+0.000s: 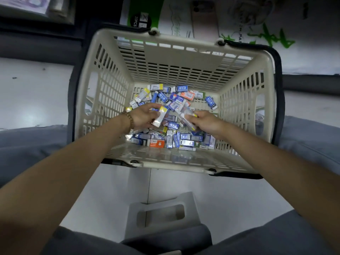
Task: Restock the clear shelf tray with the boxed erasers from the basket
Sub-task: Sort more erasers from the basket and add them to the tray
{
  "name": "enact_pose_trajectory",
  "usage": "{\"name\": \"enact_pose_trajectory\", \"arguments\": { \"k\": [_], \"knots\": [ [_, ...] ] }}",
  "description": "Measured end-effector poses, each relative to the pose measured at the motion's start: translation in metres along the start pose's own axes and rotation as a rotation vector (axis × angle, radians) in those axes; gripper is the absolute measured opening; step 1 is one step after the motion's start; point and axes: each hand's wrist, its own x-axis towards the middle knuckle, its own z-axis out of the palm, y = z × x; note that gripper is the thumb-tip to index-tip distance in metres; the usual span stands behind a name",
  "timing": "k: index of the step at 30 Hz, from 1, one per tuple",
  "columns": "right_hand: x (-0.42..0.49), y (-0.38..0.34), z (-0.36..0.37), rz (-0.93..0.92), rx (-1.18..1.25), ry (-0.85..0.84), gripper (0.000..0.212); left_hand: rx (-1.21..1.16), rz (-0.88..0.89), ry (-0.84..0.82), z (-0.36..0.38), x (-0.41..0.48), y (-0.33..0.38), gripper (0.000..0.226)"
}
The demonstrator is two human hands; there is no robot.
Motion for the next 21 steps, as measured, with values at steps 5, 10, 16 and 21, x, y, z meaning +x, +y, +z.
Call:
{"name": "enact_pose_trajectory", "arguments": {
  "k": [5,10,16,21],
  "knots": [
    [-0.008,-0.044,0.023,-0.182,0.108,-0.028,0.017,-0.205,0.042,-0.102,0.019,-0.013,0.018,0.030],
    [-0.010,-0.048,0.024,-0.217,0.112,-0.156,0.034,-0.325,0.058,0.006,0.022,-0.006,0.015,0.029],
    [0.010,0.008,0.024,0.046,-0.134,-0.046,0.021,-0.295,-0.002,0.189,-0.014,-0.003,0.000,0.017],
    [0.035,0.023,0.053,0.175,-0.565,-0.100,0.045,-0.101,-0.083,0.303,-0.034,-0.007,-0.004,0.062]
  ]
}}
